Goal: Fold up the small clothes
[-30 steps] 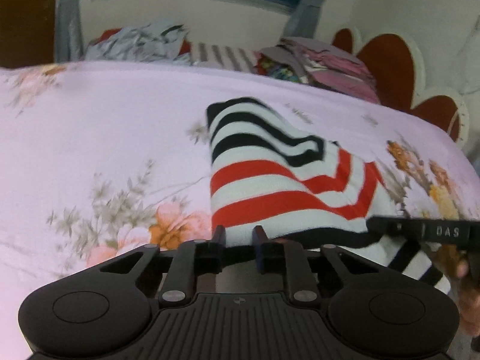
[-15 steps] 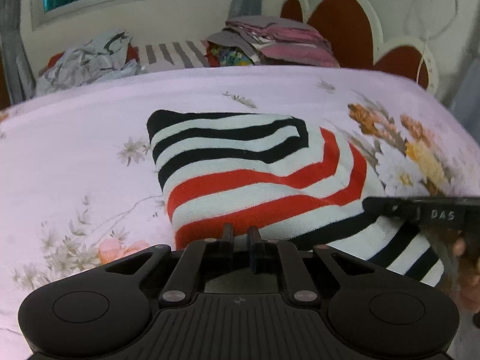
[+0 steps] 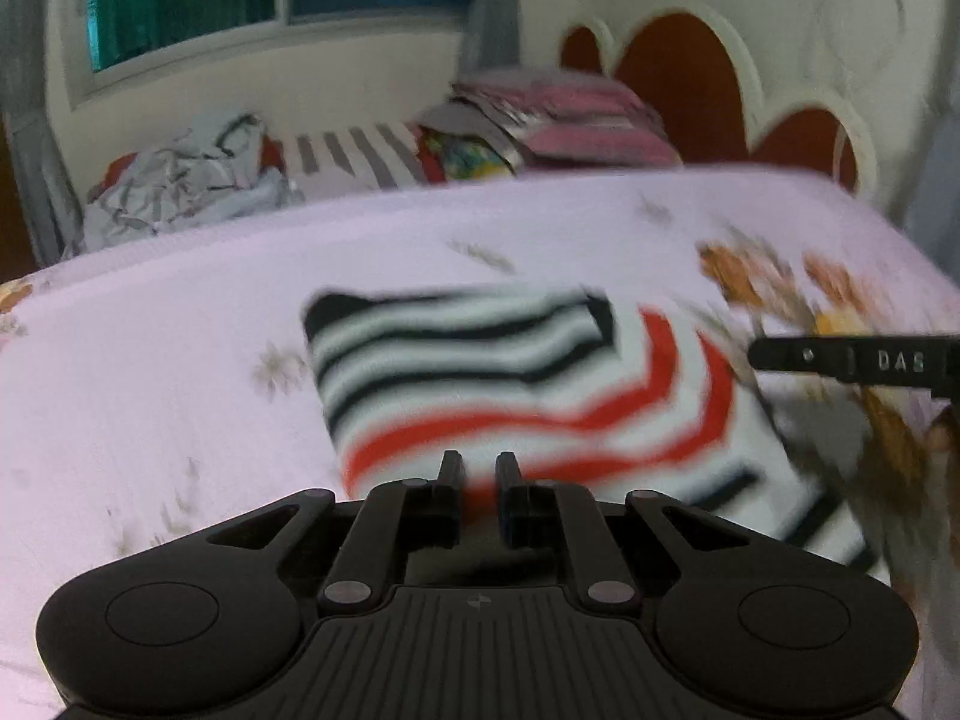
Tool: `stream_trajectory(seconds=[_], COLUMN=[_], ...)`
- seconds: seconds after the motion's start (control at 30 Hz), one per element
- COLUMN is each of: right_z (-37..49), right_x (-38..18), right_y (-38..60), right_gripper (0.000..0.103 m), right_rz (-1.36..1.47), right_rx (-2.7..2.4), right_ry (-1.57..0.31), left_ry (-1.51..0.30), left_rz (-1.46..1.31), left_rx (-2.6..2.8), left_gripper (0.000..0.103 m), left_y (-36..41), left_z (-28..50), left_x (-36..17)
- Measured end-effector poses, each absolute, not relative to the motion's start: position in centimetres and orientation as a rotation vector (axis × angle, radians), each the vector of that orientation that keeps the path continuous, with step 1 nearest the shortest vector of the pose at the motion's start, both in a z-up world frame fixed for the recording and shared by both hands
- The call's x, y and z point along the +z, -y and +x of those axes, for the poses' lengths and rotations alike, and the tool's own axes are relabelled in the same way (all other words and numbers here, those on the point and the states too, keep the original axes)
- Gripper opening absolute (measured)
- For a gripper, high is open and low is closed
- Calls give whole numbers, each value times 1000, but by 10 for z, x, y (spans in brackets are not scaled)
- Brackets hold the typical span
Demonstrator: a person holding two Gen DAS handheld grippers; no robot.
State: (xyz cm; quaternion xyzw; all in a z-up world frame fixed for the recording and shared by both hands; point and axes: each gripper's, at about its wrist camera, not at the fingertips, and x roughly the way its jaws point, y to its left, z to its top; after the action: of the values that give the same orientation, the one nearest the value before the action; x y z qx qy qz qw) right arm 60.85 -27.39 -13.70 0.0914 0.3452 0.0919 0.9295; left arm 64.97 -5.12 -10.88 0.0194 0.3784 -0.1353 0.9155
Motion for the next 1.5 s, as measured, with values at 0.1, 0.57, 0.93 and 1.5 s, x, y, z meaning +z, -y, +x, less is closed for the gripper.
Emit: stream_trajectory(seconds=[0.1, 0.57, 0.93, 1.5], right_z=[642, 598, 534, 530], right_x=[-138, -127, -132, -139], right_y=[268, 268, 234, 258], right_gripper=[18, 13, 7, 7], right_rz=[151, 58, -136, -12], right_rx=[220, 289, 442, 411], right_ry=[-731, -774, -819, -869], left_ry=[-806, -793, -800, -798], left_rz=[3, 85, 8, 8], left_rx=[-254, -345, -289, -183], left_gripper=[11, 11, 11, 19], left_y=[45, 46, 28, 24], left_z=[683, 616, 565, 547], left_x=[-111, -112, -113, -117])
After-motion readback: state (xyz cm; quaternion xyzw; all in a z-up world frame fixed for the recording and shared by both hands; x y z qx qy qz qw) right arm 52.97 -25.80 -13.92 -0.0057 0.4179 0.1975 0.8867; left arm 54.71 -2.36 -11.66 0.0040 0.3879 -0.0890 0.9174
